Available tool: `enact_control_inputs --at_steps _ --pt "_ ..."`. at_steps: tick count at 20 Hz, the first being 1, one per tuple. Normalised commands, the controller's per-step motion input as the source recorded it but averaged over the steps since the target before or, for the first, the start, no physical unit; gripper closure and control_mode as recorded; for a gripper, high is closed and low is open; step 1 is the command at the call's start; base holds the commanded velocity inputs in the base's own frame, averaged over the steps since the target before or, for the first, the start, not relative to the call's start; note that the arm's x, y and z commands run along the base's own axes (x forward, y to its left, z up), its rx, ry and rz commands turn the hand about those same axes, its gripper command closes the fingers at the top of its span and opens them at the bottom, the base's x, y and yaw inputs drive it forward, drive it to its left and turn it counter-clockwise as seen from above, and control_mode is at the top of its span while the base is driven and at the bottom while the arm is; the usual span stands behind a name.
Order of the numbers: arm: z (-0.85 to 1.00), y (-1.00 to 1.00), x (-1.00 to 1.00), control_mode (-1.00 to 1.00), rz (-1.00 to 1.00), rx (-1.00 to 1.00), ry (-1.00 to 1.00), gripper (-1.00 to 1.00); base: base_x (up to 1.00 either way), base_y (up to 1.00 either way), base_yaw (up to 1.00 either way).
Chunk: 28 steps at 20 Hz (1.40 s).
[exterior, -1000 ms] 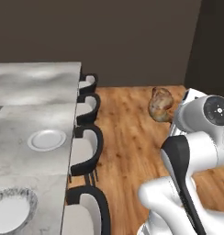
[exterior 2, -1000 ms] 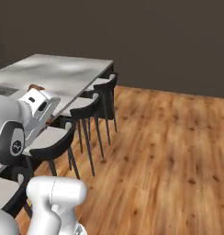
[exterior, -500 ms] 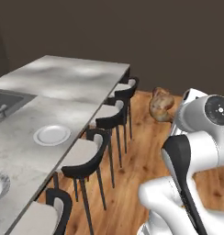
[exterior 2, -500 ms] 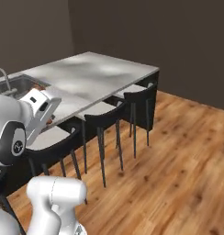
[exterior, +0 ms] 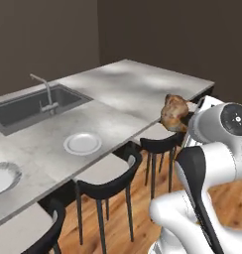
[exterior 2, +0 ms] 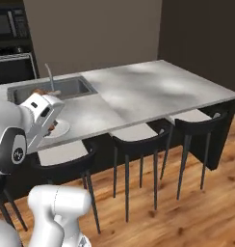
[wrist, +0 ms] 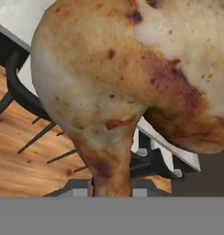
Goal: Take the chicken drumsticks from the pan and place one on each plate on the dining counter.
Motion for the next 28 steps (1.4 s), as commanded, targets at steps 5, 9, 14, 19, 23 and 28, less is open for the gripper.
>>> enact_control_inputs --at_steps 5,9,14,19,23,28 --pt "0.00 0.00 0.00 1.00 0.00 0.00 0.00 1.00 0.64 -0.61 0.68" --pt "0.00 0.00 0.00 1.00 0.00 0.00 0.00 1.00 0.60 -0.75 0.62" --pt "0.00 0.00 0.00 1.00 0.00 0.00 0.00 1.00 0.73 -0.65 0.53" --pt "0.00 0.00 0.00 1.00 0.00 0.00 0.00 1.00 0.90 -0.34 0.43" --pt "-0.55 0.01 0.75 -1.00 0.35 0.00 0.02 1.00 0.25 0.00 0.10" --pt "-0.69 0.27 1.00 -1.00 0.51 0.00 0.11 1.00 0.00 0.00 0.00"
